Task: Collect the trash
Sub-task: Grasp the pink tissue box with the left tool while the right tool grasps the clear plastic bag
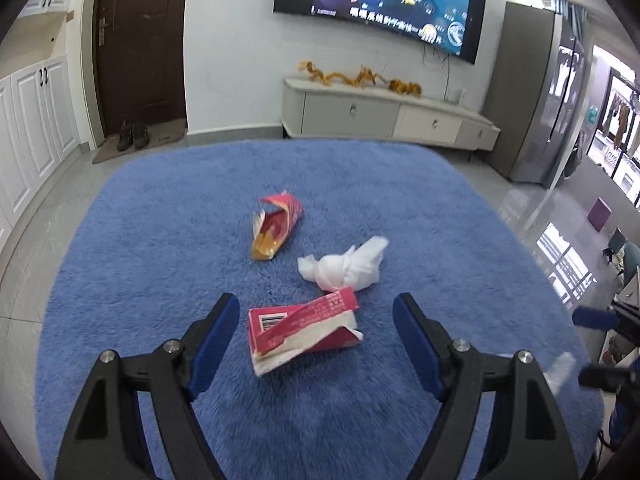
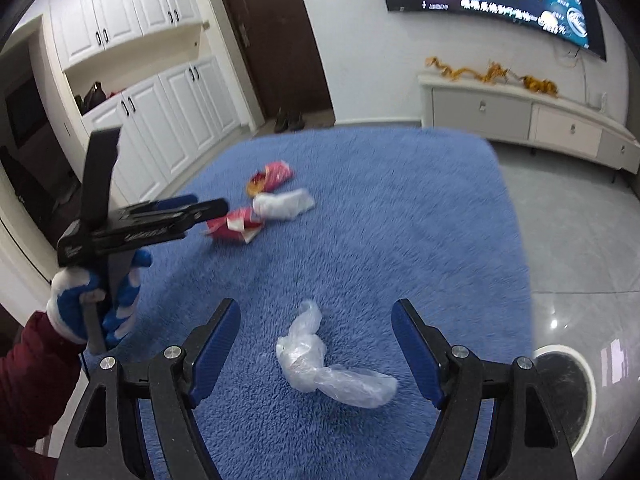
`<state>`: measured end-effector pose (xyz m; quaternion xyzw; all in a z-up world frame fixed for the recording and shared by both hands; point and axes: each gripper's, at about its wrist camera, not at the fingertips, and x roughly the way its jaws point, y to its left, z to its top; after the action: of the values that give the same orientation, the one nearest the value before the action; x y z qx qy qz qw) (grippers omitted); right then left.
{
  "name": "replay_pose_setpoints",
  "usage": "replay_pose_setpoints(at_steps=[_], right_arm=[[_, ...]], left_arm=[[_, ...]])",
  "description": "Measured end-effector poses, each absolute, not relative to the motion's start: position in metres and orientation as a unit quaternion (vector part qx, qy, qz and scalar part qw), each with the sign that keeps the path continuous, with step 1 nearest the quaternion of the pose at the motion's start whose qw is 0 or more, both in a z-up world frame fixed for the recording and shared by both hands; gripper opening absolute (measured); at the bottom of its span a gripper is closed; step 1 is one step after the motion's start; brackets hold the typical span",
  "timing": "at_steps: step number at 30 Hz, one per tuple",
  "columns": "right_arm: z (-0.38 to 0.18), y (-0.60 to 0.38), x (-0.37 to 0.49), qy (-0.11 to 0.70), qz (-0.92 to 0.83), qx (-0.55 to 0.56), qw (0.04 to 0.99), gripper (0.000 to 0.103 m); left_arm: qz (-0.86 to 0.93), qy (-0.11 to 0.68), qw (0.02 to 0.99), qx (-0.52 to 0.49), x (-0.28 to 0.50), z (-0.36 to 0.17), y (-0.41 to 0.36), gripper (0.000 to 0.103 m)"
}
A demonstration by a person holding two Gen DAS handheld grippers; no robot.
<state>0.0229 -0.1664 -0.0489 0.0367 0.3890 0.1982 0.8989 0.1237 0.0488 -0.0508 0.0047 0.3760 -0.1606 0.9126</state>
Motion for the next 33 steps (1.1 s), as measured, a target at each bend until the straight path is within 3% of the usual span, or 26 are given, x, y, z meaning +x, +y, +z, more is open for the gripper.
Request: replay_pose_setpoints(at_steps=[10,12,16,19,33], right_arm=[[-0.084,-0.163,0.035,0.427,0.206,0.032,0.880,0.076],[-0.088,-0.160,0.032,0.429,0.208,0.023,0.879,0.075],[-0.091,-0.155,0.026,0.425,0.204,0.004,0.882,0.046],[-0.089,-0.159,0.022,0.421,0.202,0.011,0.884,0.031],[-0.047,-0.181,-0.027,0.373,0.179,0.039,0.910,0.029]], left_arm=[[-0.129,0.420,0.898,0.018,0.150,-0.084,0.041,0.078],[-0.127,0.426,0.896,0.019,0.152,-0.087,0.040,0.072],[-0.125,0.419,0.899,0.032,0.145,-0.084,0.038,0.068],[-0.125,0.414,0.901,0.036,0.138,-0.082,0.034,0.067],[-0.131,0.381,0.915,0.019,0.056,-0.048,0.051,0.067]])
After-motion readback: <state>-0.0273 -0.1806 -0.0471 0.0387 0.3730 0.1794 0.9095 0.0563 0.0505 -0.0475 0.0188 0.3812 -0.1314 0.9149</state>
